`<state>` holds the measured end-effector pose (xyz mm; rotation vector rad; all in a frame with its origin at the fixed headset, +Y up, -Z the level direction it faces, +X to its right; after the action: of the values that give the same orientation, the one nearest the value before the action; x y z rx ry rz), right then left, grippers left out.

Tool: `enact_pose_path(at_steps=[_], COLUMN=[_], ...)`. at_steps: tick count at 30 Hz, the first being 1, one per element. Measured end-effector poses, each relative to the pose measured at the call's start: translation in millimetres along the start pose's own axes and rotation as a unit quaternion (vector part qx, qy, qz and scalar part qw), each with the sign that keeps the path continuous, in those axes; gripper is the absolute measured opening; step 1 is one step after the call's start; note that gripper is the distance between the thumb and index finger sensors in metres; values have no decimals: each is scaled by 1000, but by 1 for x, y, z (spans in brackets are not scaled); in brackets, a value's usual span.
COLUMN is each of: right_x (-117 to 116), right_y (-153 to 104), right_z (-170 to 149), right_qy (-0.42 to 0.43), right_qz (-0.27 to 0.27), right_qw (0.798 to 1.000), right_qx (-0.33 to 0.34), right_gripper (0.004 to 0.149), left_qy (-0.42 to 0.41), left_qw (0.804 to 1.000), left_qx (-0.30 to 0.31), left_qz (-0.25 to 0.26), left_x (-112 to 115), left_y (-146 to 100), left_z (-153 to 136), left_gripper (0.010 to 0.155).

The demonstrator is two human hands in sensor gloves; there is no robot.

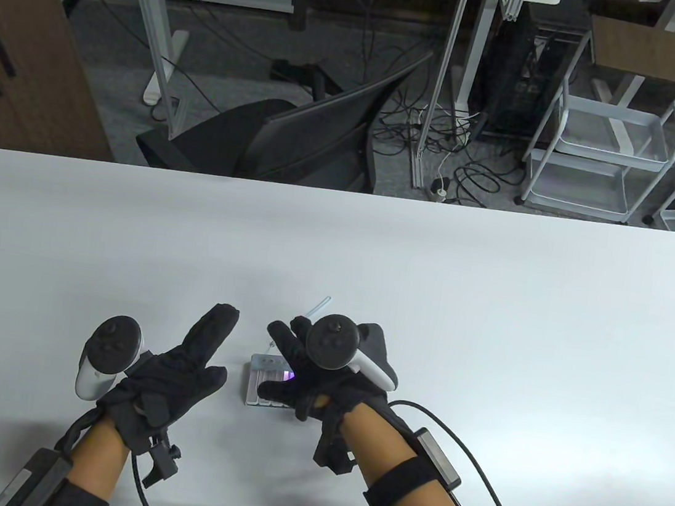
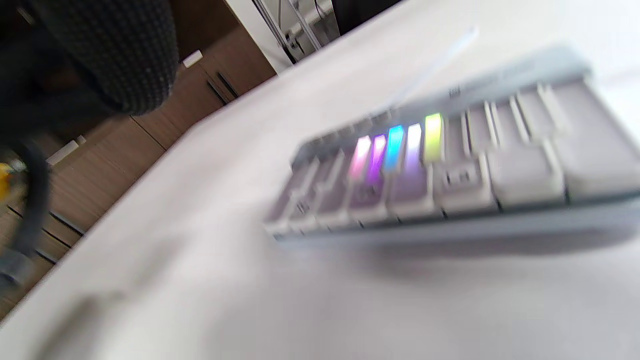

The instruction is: Press Re-Fa-La on toy piano

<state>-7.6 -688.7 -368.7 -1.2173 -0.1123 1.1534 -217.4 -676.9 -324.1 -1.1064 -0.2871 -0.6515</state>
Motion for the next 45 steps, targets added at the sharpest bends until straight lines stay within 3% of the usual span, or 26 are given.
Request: enact_pose_path(at_steps=[8,13,16,24,45], right_x=[45,53,49,39,34], right_y=[-58,-85,-94,-96,-95], right_z=[3,-11,-21,-40,-41], right_qy=[97,156,172,180,184], right_qz=[-93,-126,-117,-111,-100], right_qw=[990,978,977,977,977], right_qx=[45,58,52,38,40], right_gripper=[95,97,98,99,99], left_qy=[-7,-12,-16,-13,-9], left_qw=[1000,1000,1000,1000,1000], left_qx=[5,4,3,-8,-14], left_qz=[8,10,12,7,2], left_x=[0,0,1,3,4], left_y=[0,0,0,0,-1], left_z=[1,1,0,-2,-5], left_gripper=[92,92,92,93,92])
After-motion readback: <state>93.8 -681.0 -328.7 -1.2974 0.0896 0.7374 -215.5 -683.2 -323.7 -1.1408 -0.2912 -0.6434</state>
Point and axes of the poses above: the tracker on the back of each hand, its own z axis roughly to the thumb side, its own y axis roughly from the wrist to the fingertips, x = y × z, the point moved 4 cm from there along y, roughly from the wrist to the fingertips, and after that the axes turned 9 degrees about x, right-handed, at the moved point
